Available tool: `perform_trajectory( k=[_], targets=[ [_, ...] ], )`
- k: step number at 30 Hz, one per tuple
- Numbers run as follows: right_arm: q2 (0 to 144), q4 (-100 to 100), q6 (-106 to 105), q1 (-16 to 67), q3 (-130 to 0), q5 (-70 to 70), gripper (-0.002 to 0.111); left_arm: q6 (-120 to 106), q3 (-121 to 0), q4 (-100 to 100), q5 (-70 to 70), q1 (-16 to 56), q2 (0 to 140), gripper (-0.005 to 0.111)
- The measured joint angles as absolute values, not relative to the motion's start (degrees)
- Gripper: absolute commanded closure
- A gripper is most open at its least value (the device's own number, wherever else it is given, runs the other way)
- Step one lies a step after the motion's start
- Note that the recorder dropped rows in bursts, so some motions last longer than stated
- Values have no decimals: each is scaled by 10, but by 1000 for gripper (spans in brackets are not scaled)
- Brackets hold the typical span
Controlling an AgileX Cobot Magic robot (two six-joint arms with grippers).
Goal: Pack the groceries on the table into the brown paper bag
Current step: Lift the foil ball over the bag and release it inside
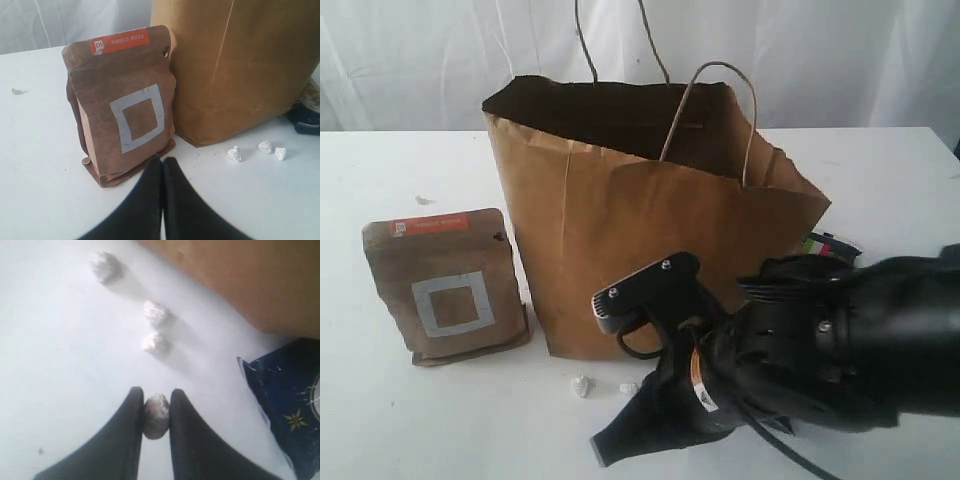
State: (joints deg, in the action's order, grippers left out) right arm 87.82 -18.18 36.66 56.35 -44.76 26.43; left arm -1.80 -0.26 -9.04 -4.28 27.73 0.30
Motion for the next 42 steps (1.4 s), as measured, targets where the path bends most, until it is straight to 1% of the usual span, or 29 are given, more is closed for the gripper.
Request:
perform_trajectory(
  k=[4,7,10,14,21,31,33,34,36,38,40,41,42],
  targets=[
    [808,-179,367,603,-448,273,99,-18,-3,-90,-43,277,3,106],
    [759,-187,365,614,-462,279,99,-18,-3,-90,-43,277,3,106],
    [718,-223,365,615,-501,296,99,-18,-3,-90,-43,277,3,106],
    [698,-290,365,612,-572,337,99,-18,-3,-90,-43,277,3,106],
    [723,-336,365,559,-670,357,99,-18,-3,-90,-43,277,3,106],
    [821,-338,354,490,-763,373,98,-18,-3,-90,-43,277,3,106],
    [841,-338,354,482,-770,383,94,-18,-3,-90,-43,277,3,106],
    [849,-338,353,480,-773,387,90,-18,-3,-90,-43,277,3,106],
    [861,-338,353,478,-775,389,78,-18,-3,-90,-43,277,3,106],
    [867,-338,351,476,-775,389,61,-18,-3,-90,-43,277,3,106],
    [868,-338,351,476,-775,387,48,-18,-3,-90,-43,277,3,106],
    [868,-338,349,476,-776,386,44,-18,-3,-90,-43,277,3,106],
    [868,-338,349,476,-777,386,42,-18,-3,-90,-43,277,3,106]
  ],
)
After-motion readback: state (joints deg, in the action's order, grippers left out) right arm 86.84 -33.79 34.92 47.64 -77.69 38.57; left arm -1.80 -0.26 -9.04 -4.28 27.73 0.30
